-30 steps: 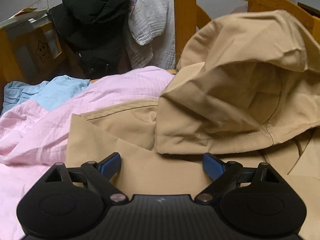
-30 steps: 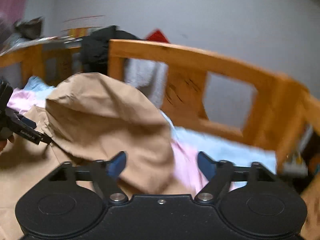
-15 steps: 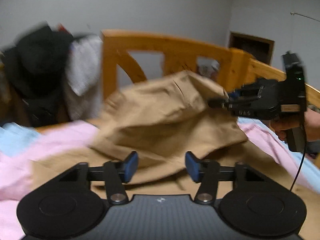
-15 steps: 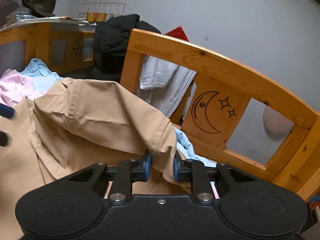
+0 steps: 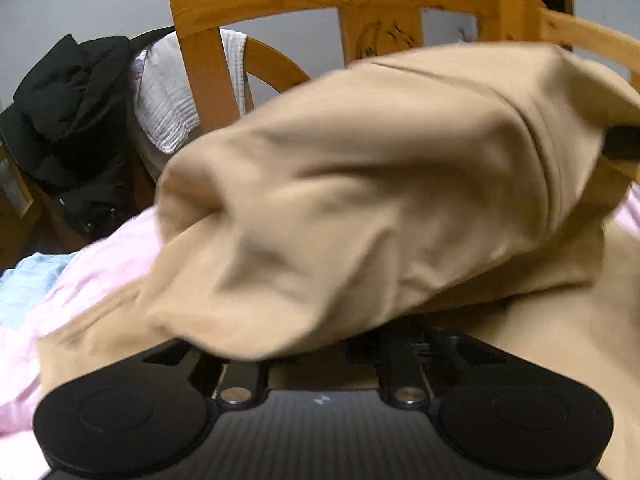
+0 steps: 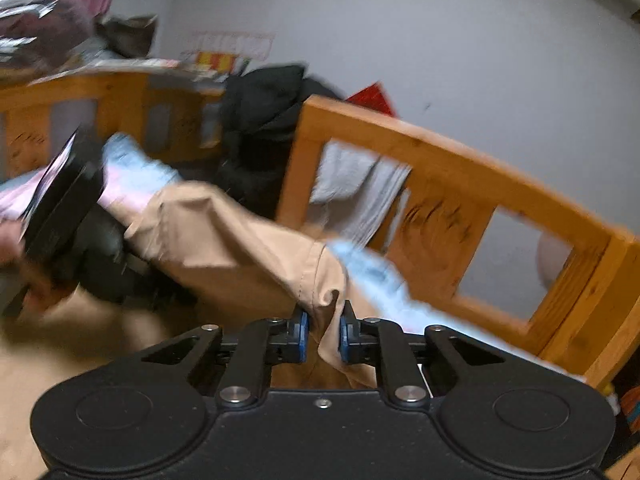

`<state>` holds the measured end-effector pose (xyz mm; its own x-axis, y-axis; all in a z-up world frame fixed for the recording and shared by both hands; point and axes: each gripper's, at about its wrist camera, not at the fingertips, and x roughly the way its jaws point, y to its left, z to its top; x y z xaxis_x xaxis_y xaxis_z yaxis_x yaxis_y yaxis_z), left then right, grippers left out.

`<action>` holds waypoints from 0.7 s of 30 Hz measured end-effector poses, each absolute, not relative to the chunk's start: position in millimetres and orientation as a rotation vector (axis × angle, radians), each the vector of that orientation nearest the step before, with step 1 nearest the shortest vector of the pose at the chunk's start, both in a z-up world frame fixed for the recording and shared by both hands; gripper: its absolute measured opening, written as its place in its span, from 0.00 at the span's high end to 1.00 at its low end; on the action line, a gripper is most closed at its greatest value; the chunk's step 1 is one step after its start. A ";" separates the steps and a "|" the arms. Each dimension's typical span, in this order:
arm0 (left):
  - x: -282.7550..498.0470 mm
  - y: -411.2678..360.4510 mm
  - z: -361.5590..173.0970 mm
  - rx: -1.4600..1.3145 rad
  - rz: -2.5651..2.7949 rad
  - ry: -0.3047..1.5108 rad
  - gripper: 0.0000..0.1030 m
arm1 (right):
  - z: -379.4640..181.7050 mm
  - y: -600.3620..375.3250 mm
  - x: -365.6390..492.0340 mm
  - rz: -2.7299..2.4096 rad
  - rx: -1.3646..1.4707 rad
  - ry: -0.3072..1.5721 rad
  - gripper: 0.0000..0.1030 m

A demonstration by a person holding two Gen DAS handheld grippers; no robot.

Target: Fold large clothes

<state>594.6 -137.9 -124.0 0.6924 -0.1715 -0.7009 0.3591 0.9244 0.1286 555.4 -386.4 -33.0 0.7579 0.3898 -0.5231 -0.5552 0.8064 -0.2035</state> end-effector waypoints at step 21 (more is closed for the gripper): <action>549.0 9.2 -105.9 -0.507 -0.255 0.954 0.46 | -66.5 -514.7 584.6 0.370 0.596 0.932 0.29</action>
<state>549.0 9.2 -105.9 0.5601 -0.4241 -0.7117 -0.0122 0.8547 -0.5189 584.6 -514.7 -66.5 0.5519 0.5391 -0.6362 -0.0443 0.7808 0.6232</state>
